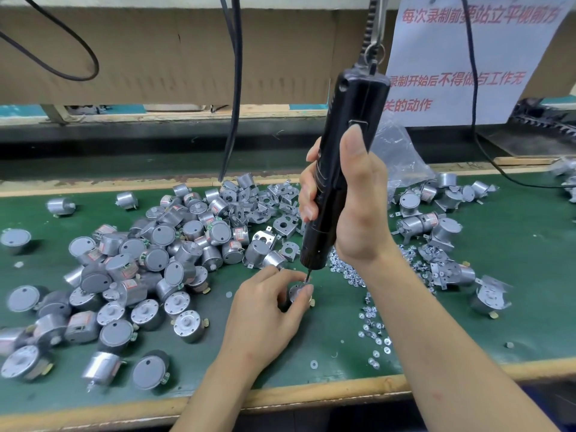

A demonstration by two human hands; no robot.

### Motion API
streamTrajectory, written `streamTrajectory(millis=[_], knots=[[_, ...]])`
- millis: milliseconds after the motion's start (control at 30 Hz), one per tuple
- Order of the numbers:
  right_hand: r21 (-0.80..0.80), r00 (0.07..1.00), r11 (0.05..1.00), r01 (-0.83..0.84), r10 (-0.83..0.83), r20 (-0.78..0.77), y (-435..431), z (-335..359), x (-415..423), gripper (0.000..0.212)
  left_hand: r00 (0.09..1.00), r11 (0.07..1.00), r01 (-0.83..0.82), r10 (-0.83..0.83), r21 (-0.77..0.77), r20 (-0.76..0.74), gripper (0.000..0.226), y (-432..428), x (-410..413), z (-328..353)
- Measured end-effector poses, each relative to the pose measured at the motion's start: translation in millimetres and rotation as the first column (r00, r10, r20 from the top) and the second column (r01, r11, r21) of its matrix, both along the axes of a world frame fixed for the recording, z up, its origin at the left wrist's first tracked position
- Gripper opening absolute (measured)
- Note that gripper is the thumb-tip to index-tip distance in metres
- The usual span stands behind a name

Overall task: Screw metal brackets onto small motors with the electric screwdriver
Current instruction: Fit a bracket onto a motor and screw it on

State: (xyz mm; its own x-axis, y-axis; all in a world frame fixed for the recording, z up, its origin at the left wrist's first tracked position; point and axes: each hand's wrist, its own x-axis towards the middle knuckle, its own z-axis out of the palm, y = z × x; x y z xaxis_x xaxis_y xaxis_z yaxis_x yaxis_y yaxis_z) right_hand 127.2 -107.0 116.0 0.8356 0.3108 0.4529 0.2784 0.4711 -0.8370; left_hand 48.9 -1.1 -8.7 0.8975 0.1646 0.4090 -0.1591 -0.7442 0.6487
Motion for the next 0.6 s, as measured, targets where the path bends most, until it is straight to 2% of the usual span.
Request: streamTrajectory(millis=[200,600], knots=[[0.004,1.0,1.0,0.004,-0.004,-0.004,1.7,0.9,-2.6,0.076,1.0,1.0,0.002,-0.002,-0.021,0.005,0.009,1.4,0.5,-0.2],[0.005,0.999,1.0,0.031,-0.031,0.011,2.3,0.1,-5.0,0.071,0.999,0.994,0.034,-0.032,-0.108,0.022,0.016,3.1,1.3,-0.9]])
